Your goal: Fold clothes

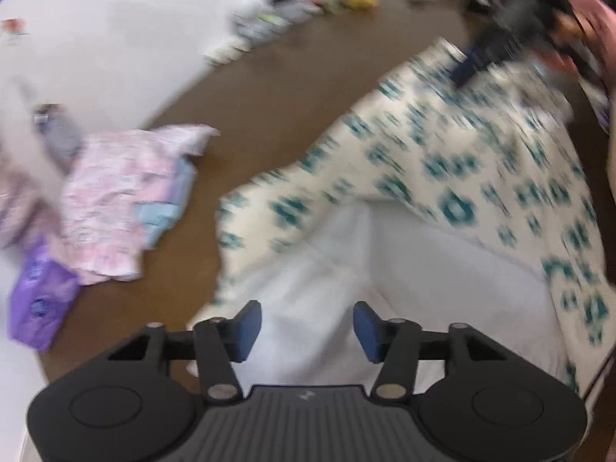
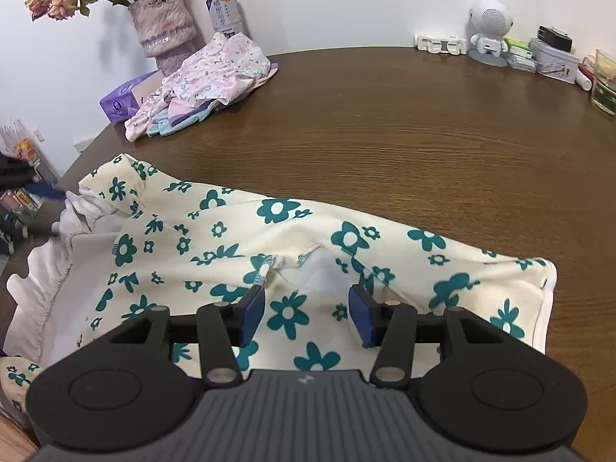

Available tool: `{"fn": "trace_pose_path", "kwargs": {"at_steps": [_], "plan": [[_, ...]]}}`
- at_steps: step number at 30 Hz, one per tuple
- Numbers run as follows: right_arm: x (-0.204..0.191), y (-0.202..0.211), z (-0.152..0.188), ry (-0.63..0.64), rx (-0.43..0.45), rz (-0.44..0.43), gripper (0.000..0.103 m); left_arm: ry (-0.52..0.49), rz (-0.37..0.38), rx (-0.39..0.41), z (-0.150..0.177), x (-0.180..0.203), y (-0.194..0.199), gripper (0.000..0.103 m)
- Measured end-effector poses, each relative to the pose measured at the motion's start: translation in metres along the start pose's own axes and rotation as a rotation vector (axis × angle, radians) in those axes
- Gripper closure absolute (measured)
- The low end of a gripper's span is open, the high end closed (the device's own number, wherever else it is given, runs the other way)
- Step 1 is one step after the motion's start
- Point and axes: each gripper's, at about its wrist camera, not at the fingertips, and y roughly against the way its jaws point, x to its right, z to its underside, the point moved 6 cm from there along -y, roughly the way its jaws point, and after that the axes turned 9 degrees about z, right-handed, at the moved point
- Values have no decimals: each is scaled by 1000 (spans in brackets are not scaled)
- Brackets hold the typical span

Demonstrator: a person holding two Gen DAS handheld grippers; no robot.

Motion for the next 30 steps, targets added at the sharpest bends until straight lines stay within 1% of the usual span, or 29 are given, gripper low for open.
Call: {"fn": "trace_pose_path", "kwargs": {"at_steps": [2, 3, 4, 5, 7, 10, 11, 13, 14, 15, 16, 17, 19, 21, 23, 24, 25, 26, 27, 30], "plan": [[-3, 6, 3, 2, 8, -6, 54, 3, -17, -45, 4, -1, -10, 51], [-4, 8, 5, 3, 12, -6, 54, 36, -14, -57, 4, -4, -13, 58], [-4, 10, 6, 4, 15, -6, 54, 78, -5, -67, 4, -6, -15, 87], [-4, 12, 8, 2, 15, -3, 54, 93, -14, -85, 6, -6, -16, 100], [-3, 14, 11, -2, 16, 2, 54, 115, -29, -102, 15, 1, -15, 101], [1, 10, 16, -6, 0, 17, 54, 191, -30, -92, 27, 15, -9, 102], [2, 8, 18, -6, -7, 23, 54, 205, -31, -85, 30, 21, -6, 100], [3, 3, 21, -5, -23, 22, 54, 204, -40, -67, 33, 32, -1, 89], [3, 1, 22, -5, -27, 16, 54, 188, -53, -45, 31, 33, 5, 81], [3, 0, 23, -5, -31, 11, 54, 181, -69, -15, 27, 32, 9, 78], [3, 0, 23, -2, -30, 9, 54, 185, -93, 16, 21, 27, 12, 66], [3, 1, 23, -1, -27, 7, 54, 191, -114, 45, 16, 23, 13, 62], [3, 3, 25, 1, -22, 2, 54, 185, -130, 76, 6, 13, 10, 59], [4, 6, 27, -4, -16, -3, 54, 173, -121, 65, -1, 6, 2, 59], [7, 9, 32, -23, -13, -8, 54, 165, -106, 33, 0, 4, -10, 63], [9, 11, 34, -34, -12, -11, 54, 172, -100, 27, 2, 4, -13, 68], [10, 13, 36, -41, -9, -11, 54, 183, -94, 27, 4, 4, -15, 80], [11, 14, 38, -47, -6, -11, 54, 202, -89, 32, 6, 5, -16, 84], [12, 16, 40, -50, -1, -10, 54, 217, -100, 40, 8, 5, -16, 84], [14, 19, 42, -59, 13, -9, 54, 240, -164, 64, 11, 6, -16, 81]]}}
